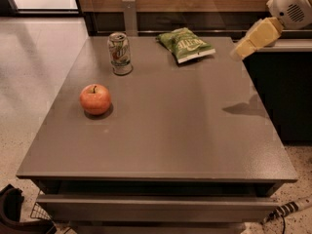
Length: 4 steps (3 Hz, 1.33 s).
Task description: Move green jalapeno chip bag near apple
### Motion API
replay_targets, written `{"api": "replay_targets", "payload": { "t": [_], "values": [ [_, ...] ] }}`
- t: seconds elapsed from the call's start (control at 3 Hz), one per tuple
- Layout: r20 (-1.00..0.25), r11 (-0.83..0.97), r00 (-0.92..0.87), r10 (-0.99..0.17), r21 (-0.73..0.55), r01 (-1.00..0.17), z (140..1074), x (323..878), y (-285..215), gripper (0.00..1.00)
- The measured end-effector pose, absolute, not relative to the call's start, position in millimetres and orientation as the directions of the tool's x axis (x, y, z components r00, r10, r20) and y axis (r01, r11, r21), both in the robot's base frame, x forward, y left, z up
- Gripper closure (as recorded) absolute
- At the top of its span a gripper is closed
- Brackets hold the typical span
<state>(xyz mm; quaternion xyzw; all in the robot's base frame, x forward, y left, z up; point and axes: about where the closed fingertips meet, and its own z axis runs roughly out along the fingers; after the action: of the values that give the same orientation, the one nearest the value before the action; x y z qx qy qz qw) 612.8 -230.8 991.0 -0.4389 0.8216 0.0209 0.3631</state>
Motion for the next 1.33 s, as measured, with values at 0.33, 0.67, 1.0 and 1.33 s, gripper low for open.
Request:
{"api": "replay_targets", "payload": {
  "t": [0.33, 0.67, 1.0, 1.33],
  "values": [
    [-0.733, 0.725, -0.376, -0.568, -0.229, -0.650, 989, 652, -225, 0.00],
    [-0.807, 0.803, -0.388, -0.445, -0.168, -0.572, 983, 673, -214, 0.00],
    [-0.842, 0.831, -0.367, -0.395, -0.158, -0.533, 986, 686, -210, 0.00],
    [-0.843, 0.835, -0.371, -0.389, -0.153, -0.529, 984, 696, -208, 0.00]
  ]
}}
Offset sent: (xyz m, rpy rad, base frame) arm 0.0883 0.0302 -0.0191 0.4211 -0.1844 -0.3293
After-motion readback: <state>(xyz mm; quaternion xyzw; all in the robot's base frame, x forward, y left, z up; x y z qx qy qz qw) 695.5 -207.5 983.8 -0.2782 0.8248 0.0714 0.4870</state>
